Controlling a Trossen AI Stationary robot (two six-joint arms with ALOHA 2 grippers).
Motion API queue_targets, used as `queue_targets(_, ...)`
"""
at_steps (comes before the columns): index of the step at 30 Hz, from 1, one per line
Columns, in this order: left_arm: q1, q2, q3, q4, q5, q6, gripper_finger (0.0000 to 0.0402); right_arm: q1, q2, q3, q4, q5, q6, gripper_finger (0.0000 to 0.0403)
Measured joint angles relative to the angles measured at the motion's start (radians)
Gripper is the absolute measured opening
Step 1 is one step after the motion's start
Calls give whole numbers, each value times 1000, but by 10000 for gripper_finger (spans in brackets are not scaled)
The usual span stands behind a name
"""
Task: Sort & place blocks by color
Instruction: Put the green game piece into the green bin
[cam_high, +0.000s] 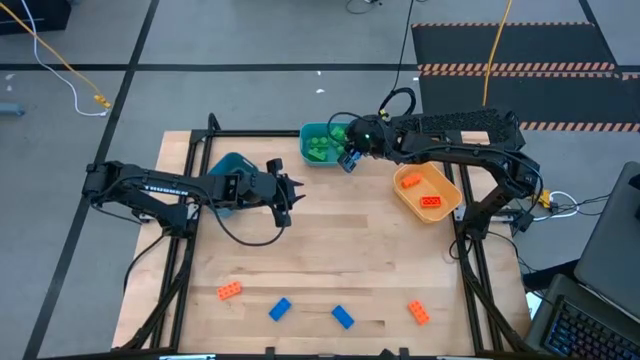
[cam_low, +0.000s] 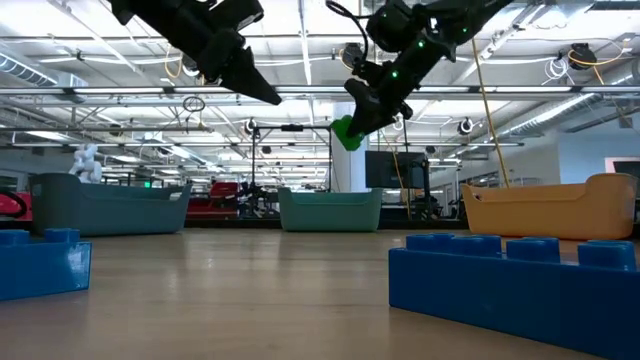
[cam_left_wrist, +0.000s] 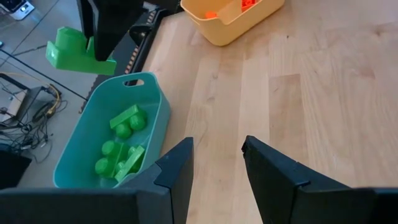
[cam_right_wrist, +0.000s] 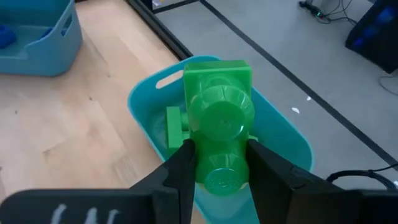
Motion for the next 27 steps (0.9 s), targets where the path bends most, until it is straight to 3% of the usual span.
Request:
queue_targets(21, 2, 0, 0, 14, 0, 12, 145, -78, 0, -254, 371, -50, 13, 114)
queue_targets(27, 2, 0, 0, 13, 0, 11, 145, -78, 0, -269, 402, -50, 33, 158)
